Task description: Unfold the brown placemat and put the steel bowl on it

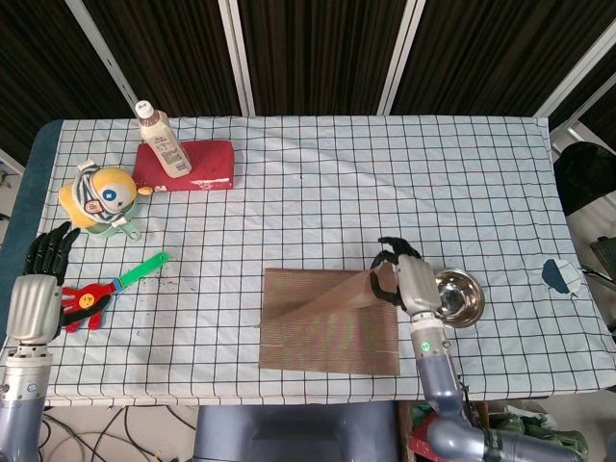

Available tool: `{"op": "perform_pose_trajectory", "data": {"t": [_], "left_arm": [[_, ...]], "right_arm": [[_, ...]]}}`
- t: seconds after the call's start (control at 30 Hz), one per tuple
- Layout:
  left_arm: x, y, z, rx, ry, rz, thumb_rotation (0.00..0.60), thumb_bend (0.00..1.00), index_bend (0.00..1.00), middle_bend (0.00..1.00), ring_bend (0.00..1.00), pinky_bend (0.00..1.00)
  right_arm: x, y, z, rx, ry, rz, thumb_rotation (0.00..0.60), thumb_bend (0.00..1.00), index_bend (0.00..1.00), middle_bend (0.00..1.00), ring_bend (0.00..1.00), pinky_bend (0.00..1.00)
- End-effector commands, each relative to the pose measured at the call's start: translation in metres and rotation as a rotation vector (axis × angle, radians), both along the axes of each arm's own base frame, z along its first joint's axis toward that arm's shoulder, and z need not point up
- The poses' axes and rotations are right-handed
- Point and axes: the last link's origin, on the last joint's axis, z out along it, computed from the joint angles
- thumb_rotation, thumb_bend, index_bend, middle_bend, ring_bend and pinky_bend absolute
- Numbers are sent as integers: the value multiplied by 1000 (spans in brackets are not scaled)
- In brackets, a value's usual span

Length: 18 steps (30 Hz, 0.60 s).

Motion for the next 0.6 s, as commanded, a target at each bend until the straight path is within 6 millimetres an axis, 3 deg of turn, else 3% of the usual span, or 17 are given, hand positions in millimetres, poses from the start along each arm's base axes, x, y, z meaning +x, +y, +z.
{"op": "perform_pose_trajectory", "data": {"t": [0.03, 0.4, 0.6], "left_arm": [[0, 2, 0, -1, -3, 3, 600, 29, 0, 0, 0, 0], [-1, 3, -4, -33, -3, 16, 600, 29, 0, 0, 0, 0], [0, 2, -5, -41, -2, 17, 600, 29, 0, 0, 0, 0]], "right_arm": [[26, -46, -4, -24, 69, -18, 600, 459, 645, 183, 107, 161], [45, -121, -12, -75, 212, -106, 600, 458, 644, 184, 106, 161], [45, -139, -24, -70, 242, -146, 600, 444, 644, 183, 106, 161]]}}
